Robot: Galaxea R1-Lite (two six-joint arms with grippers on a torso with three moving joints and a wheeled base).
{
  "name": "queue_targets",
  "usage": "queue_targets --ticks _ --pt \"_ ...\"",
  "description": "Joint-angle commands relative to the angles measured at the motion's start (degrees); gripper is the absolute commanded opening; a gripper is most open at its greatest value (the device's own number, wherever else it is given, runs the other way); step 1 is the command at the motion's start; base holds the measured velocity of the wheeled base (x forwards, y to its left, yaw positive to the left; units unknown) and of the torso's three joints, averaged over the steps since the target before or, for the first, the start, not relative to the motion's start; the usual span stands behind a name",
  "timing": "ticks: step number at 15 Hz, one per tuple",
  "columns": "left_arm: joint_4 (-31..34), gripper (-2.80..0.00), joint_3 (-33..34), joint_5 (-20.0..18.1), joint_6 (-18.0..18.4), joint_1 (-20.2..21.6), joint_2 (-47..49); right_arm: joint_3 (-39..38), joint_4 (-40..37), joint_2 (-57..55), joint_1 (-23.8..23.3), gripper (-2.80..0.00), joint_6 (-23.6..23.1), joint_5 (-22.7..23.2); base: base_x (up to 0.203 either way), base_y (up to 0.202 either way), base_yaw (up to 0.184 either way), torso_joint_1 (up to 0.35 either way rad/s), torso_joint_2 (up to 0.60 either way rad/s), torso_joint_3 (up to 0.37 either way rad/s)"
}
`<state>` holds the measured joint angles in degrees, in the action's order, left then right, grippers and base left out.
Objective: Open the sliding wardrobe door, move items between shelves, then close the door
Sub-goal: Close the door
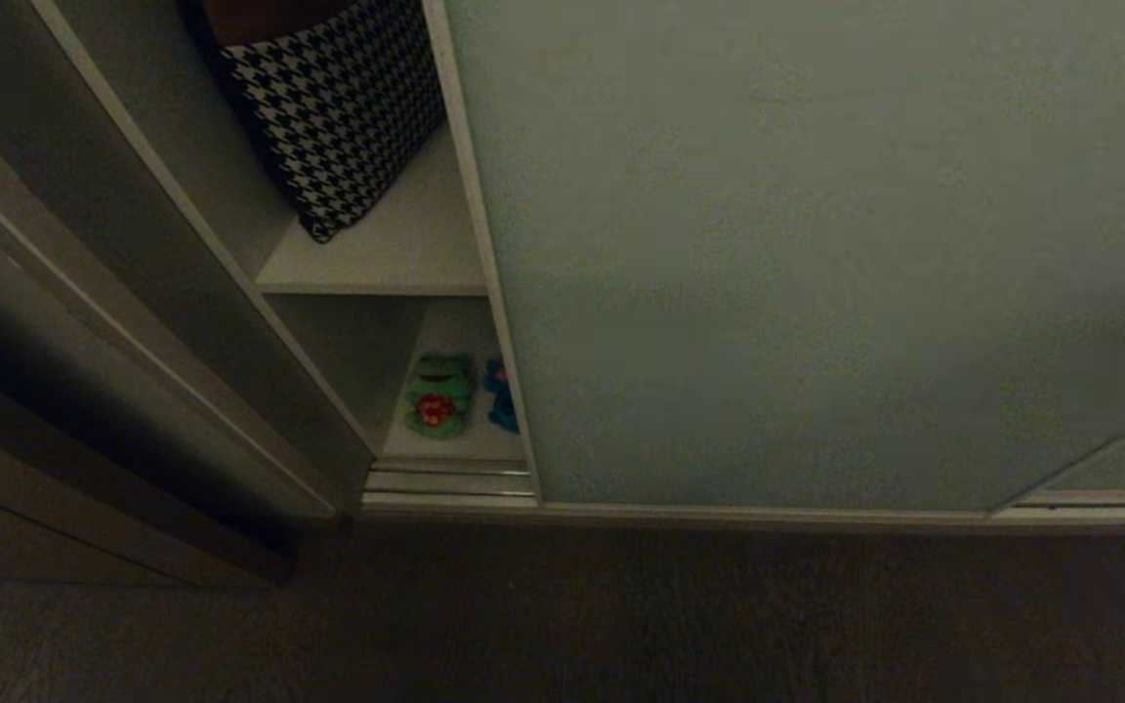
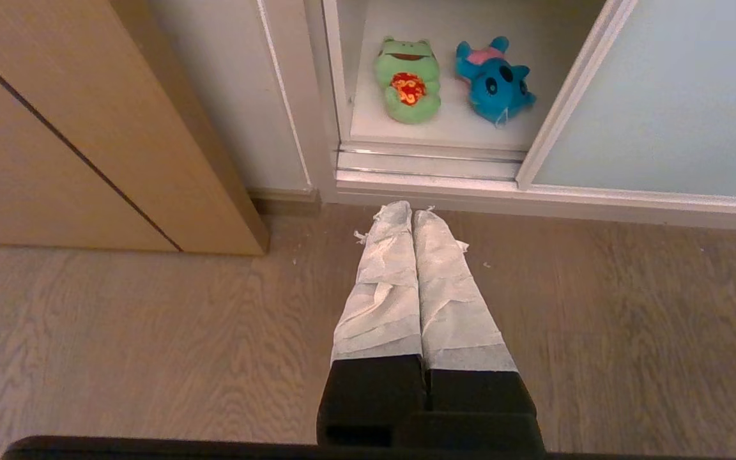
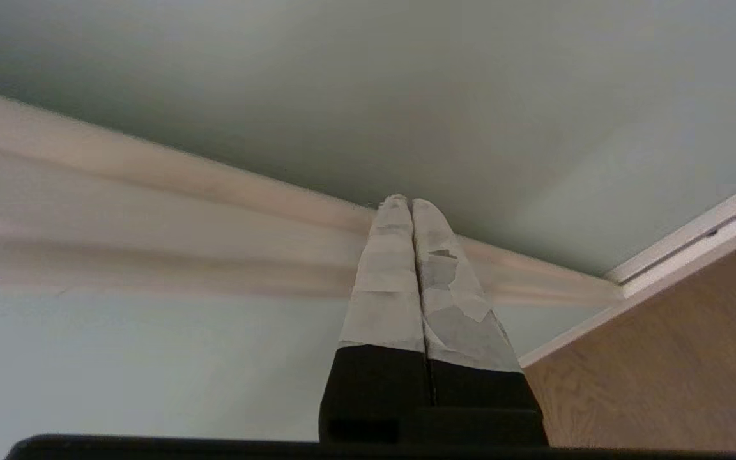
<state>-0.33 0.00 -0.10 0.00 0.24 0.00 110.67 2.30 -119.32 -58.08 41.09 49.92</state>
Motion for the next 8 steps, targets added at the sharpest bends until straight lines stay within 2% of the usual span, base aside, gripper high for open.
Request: queue_targets --ticks 1,8 --pt "-0.02 -2.80 0.00 0.01 0.00 0.00 0.09 -0.01 0.54 -1.43 0.56 -2.80 0.21 -0.16 0.000 0.000 0.000 0.000 0.00 0.000" --pt "-0.02 -2.80 0.00 0.01 0.00 0.02 0.09 -1.06 1.54 -1.16 2.96 -2.80 0.30 -2.61 0.000 0.000 0.000 0.000 0.00 0.000"
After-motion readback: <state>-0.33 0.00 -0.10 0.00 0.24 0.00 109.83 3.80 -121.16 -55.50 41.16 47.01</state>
